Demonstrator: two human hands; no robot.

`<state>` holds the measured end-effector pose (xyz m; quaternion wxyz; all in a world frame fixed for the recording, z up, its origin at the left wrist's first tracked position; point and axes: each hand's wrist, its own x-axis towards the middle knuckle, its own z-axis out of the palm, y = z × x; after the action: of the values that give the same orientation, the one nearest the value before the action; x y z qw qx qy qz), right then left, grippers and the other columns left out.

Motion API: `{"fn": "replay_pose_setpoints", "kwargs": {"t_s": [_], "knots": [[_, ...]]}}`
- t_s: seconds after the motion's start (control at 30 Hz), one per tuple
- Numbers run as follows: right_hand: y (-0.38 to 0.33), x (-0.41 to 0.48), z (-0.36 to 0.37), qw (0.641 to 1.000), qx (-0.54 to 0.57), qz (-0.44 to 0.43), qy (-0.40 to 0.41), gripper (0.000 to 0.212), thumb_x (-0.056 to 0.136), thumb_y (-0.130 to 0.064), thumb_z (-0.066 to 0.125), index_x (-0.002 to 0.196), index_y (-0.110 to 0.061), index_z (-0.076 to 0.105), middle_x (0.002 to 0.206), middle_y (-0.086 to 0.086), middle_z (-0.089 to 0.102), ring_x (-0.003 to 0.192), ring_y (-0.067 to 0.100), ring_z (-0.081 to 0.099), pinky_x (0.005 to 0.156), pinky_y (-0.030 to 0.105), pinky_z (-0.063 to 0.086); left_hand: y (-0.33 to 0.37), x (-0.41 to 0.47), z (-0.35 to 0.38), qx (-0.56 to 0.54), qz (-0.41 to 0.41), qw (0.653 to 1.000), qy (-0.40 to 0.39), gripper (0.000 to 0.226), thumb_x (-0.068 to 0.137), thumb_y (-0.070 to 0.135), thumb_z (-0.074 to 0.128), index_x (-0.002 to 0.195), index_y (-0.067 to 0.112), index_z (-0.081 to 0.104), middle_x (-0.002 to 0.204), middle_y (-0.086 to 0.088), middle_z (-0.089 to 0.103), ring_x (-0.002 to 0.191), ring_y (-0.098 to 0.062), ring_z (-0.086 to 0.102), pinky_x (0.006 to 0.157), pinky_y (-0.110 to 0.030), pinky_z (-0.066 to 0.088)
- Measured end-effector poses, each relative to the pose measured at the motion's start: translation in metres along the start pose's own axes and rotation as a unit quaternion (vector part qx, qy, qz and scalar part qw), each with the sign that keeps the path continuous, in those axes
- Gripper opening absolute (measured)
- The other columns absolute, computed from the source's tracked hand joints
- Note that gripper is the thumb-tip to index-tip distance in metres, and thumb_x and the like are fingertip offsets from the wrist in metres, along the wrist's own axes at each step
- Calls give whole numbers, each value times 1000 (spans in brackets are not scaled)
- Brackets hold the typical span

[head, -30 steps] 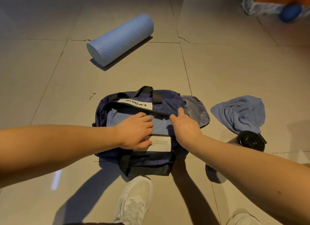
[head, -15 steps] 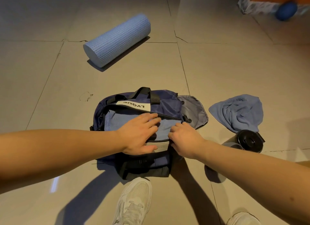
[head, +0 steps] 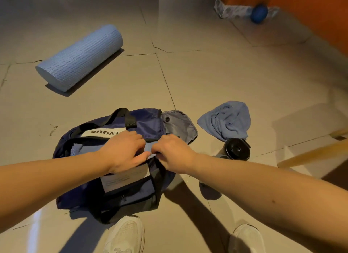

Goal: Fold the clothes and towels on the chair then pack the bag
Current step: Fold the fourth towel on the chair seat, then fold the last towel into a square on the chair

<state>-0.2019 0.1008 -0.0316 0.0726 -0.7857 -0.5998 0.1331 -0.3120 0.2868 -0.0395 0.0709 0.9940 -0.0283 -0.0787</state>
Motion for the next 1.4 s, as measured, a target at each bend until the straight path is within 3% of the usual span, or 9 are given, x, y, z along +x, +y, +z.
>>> {"fn": "replay_pose_setpoints", "kwargs": {"t_s": [0.27, 0.43, 0.57, 0.73, 0.8, 0.9, 1.0, 1.17, 1.4], "knots": [[139, -16, -55, 958, 81, 273, 35, 35, 101, -9, 49, 134, -6, 58, 131, 17, 62, 114, 36, 59, 90, 52, 54, 42, 124, -18, -81, -20, 996, 38, 19, 97, 32, 52, 110, 21, 61, 109, 1, 60, 103, -22, 54, 84, -41, 51], [244, -52, -56, 912, 101, 398, 6, 16, 97, 2, 50, 97, -3, 64, 89, 17, 63, 76, 32, 56, 71, 42, 45, 81, 223, 5, -82, -30, 996, -19, 27, 99, 28, 54, 123, 17, 58, 129, -4, 52, 105, -28, 59, 75, -38, 48], [294, -92, -14, 893, 100, 435, -61, 12, 91, -10, 66, 92, 1, 64, 92, 20, 65, 93, 39, 63, 72, 36, 46, 106, 281, 48, -63, -10, 995, -71, 23, 99, 22, 56, 121, 14, 58, 125, -7, 53, 106, -31, 58, 73, -38, 44], [321, -125, 44, 913, 69, 393, -82, 50, 83, -23, 78, 129, -15, 61, 120, 14, 62, 109, 37, 59, 86, 37, 47, 124, 326, 104, -11, 29, 993, -117, 24, 96, 11, 56, 120, 10, 53, 119, -12, 53, 108, -33, 56, 75, -39, 43], [327, -129, 54, 920, -12, 387, -61, 34, 93, -28, 68, 124, -15, 64, 120, 12, 61, 113, 34, 56, 91, 38, 43, 124, 337, 121, 9, 34, 993, -113, 35, 97, 17, 59, 130, 12, 51, 122, -12, 51, 111, -33, 54, 78, -40, 43], [334, -131, 54, 914, -26, 405, -2, 16, 102, -26, 54, 108, -16, 65, 113, 11, 61, 113, 33, 53, 88, 39, 40, 123, 351, 127, 34, 36, 996, -69, 30, 99, 31, 58, 125, 16, 62, 118, -9, 55, 109, -31, 54, 82, -39, 44], [335, -132, 32, 877, 133, 447, 118, 15, 103, -18, 48, 90, -13, 54, 94, 13, 60, 96, 36, 55, 72, 39, 42, 128, 356, 99, -22, 40, 999, -11, 26, 100, 34, 50, 114, 14, 60, 112, -13, 58, 102, -33, 53, 83, -40, 42], [321, -140, -66, 786, 255, 480, 295, 9, 106, -13, 42, 104, -10, 49, 90, 5, 57, 80, 23, 55, 66, 37, 48, 158, 361, -15, -292, -45, 953, 68, 17, 105, 27, 41, 103, 10, 45, 88, -10, 57, 73, -26, 51, 62, -38, 42], [248, -192, -247, 694, 303, 477, 446, 7, 104, -10, 44, 106, -9, 51, 101, 12, 57, 91, 34, 65, 73, 47, 63, 237, 324, -216, -403, -13, 892, 204, 13, 104, 22, 42, 95, 13, 42, 81, 1, 45, 71, -17, 40, 59, -31, 33]]}}
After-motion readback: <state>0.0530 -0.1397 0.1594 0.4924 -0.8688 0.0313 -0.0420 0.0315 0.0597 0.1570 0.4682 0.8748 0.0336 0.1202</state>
